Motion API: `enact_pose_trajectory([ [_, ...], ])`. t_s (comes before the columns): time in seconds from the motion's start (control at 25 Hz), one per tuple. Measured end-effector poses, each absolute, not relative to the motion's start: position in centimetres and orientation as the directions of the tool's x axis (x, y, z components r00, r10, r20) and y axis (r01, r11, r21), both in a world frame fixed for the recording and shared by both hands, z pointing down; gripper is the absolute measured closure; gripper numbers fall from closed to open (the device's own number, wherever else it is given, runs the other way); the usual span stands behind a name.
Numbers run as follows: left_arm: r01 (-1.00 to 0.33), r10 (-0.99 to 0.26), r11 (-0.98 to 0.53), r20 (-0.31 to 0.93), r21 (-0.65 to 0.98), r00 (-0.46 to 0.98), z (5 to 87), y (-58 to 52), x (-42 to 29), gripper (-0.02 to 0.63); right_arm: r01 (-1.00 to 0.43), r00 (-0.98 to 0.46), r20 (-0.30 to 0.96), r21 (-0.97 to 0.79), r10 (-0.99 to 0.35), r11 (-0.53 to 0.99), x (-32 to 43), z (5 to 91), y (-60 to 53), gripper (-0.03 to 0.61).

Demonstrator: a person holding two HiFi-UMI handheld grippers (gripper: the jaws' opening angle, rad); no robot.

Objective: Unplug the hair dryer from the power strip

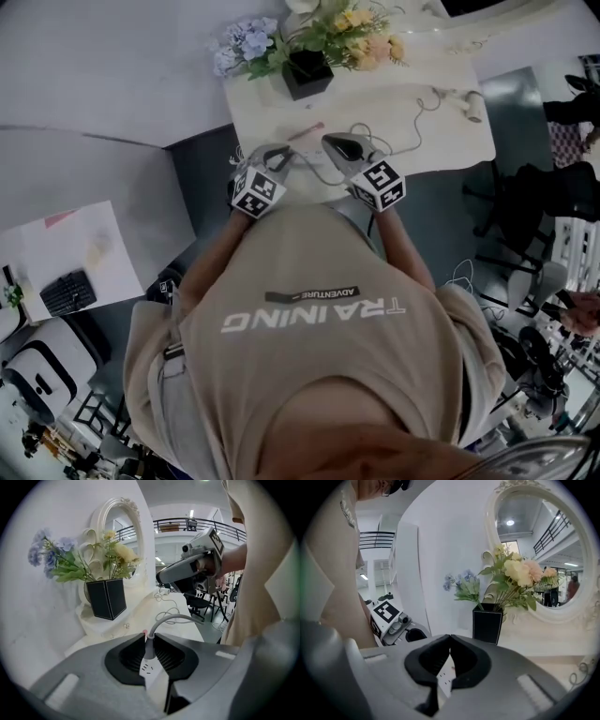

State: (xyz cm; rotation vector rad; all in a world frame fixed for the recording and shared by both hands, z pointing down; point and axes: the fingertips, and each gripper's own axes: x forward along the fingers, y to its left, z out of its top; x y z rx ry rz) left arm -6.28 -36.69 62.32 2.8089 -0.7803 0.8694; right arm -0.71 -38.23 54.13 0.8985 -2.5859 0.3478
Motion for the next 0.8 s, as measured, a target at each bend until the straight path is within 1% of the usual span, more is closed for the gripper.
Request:
enact_pose_trajectory([
  [0.8,-0.486,-0.437,-0.872,0.553,-0.066,0.709,62.2,-36.4,-5.9,0.548,-0.572,-0.763,0.437,-0.116,-0.476,0.812,-1.6,54.8,-36.8,0.574],
])
